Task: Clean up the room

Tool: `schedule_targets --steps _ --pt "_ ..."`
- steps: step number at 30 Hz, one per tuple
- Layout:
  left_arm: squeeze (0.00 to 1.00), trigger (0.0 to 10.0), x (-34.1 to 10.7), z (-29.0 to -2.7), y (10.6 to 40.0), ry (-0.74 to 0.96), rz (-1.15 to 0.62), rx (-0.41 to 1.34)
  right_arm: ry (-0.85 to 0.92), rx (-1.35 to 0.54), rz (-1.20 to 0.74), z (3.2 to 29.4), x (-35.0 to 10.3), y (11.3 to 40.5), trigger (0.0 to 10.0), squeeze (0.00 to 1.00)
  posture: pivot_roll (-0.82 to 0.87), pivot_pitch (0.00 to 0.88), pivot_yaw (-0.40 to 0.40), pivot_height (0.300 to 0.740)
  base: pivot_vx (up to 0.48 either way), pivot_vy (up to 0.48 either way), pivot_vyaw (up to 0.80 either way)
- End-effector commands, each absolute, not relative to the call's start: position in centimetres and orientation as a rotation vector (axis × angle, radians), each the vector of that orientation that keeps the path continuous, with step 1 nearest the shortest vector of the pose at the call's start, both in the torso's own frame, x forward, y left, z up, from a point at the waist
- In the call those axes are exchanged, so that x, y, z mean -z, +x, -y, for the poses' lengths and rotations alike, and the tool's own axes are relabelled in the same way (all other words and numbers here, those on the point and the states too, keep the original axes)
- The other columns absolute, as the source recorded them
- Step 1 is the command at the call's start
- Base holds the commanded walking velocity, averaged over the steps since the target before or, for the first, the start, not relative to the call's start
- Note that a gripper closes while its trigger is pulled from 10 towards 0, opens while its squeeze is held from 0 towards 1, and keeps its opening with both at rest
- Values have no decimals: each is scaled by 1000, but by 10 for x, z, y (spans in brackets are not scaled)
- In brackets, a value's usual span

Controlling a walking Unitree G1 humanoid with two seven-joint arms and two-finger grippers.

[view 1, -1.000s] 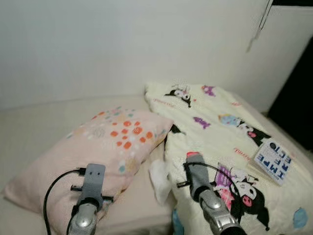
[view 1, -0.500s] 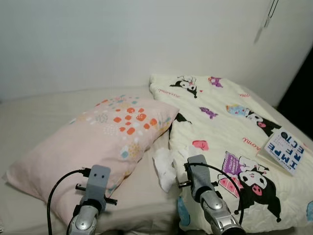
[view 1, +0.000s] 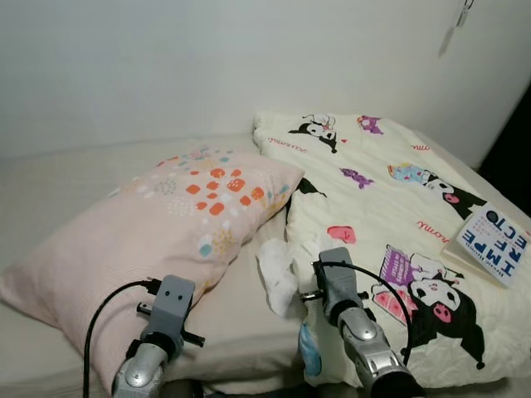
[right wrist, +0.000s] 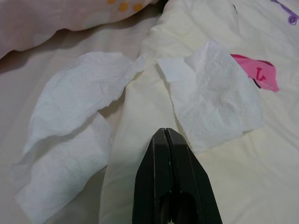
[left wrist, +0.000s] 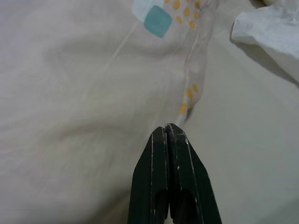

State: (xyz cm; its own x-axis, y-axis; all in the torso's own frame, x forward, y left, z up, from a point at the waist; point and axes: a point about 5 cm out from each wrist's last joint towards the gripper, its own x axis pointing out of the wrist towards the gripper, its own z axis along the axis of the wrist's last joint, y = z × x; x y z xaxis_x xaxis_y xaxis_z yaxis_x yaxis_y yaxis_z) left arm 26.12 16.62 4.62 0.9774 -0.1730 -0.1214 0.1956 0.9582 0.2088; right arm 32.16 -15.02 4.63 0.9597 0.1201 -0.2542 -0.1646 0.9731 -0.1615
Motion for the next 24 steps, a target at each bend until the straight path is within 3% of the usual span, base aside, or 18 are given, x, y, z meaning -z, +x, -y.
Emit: schedule_targets --steps 1,9,10,11,19,24 --pt "0 10000 -47 -172 258 225 -109 195 -190 -161 -250 148 -48 324 10000 0 48 130 -24 583 0 0 0" --pt "0 10000 -56 -175 256 260 -87 295 -240 -144 -255 153 -60 336 10000 16 55 161 -16 583 0 0 0" --pt "0 10000 -57 -174 255 263 -83 323 -237 -139 -240 155 -65 340 10000 780 55 163 -18 583 0 0 0" --pt "0 10000 -59 -174 255 272 -79 340 -233 -136 -232 156 -69 344 10000 1000 56 164 -18 583 0 0 0" --pt "0 10000 -64 -171 255 266 -72 399 -190 -193 -198 154 -85 356 10000 1000 59 177 -16 583 0 0 0" --pt "0 10000 -71 -162 252 250 -52 497 -269 -231 -258 153 -86 361 10000 1000 64 195 -19 583 0 0 0"
